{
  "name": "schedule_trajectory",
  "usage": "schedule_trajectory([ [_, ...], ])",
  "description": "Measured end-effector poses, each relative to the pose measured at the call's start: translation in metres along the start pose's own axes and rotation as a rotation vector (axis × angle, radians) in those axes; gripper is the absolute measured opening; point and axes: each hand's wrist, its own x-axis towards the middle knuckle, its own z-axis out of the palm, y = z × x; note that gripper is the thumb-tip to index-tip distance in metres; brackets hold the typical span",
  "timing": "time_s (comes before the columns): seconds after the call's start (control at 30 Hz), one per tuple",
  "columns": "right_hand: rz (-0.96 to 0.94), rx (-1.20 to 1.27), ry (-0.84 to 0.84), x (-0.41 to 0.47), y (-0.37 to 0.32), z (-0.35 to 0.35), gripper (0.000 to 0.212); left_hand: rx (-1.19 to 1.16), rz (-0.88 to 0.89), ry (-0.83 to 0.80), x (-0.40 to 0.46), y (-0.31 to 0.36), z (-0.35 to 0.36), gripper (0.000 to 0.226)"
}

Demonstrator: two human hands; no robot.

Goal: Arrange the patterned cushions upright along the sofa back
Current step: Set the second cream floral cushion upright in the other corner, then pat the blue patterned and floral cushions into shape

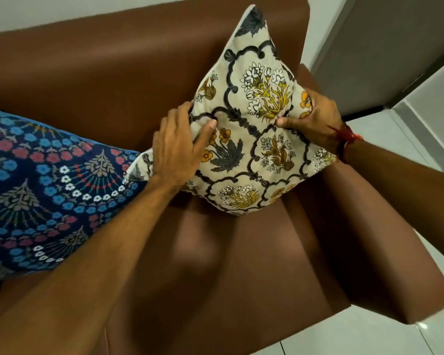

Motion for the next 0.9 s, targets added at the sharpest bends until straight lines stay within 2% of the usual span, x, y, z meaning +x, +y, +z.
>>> schedule_trajectory([
  [0.1, 0.037, -0.001, 0.022, -0.002, 0.004, 0.003, 0.092, 0.043, -0.005, 0.012, 0.005, -0.003, 0.005, 0.067],
  [0.2, 0.019, 0.04, 0.064, -0.016, 0.004, 0.008, 0.096, 0.018, -0.019, -0.003, 0.006, -0.006, 0.001, 0.065],
  [0.33, -0.26, 0.004, 0.363, -0.044, -0.021, 0.043, 0.09, 0.049, -0.017, 0.042, -0.012, -0.019, -0.025, 0.06],
  [0.4, -0.462, -0.03, 0.434, -0.059, -0.049, 0.069, 0.087, 0.118, 0.003, 0.115, -0.025, -0.031, -0.045, 0.057],
  [0.5, -0.69, -0.108, 0.295, -0.084, -0.101, 0.123, 0.08, 0.208, -0.036, 0.247, -0.036, -0.069, -0.091, 0.056],
  [0.57, -0.771, -0.109, 0.108, -0.101, -0.135, 0.16, 0.073, 0.212, -0.15, 0.374, -0.041, -0.101, -0.135, 0.062],
  [0.63, -0.692, -0.033, -0.092, -0.114, -0.164, 0.191, 0.066, 0.319, -0.298, 0.515, -0.039, -0.137, -0.182, 0.077],
  [0.7, -0.466, 0.049, -0.185, -0.116, -0.178, 0.208, 0.06, 0.377, -0.48, 0.544, -0.029, -0.164, -0.214, 0.097],
  [0.77, -0.18, 0.164, -0.164, -0.113, -0.188, 0.219, 0.052, 0.145, -0.618, 0.435, -0.024, -0.188, -0.24, 0.103],
  [0.83, 0.041, 0.3, -0.114, -0.11, -0.19, 0.224, 0.046, -0.167, -0.588, 0.302, -0.026, -0.199, -0.25, 0.071],
  [0.9, 0.131, 0.398, -0.119, -0.108, -0.191, 0.227, 0.046, -0.191, -0.462, 0.308, -0.043, -0.197, -0.253, 0.043],
])
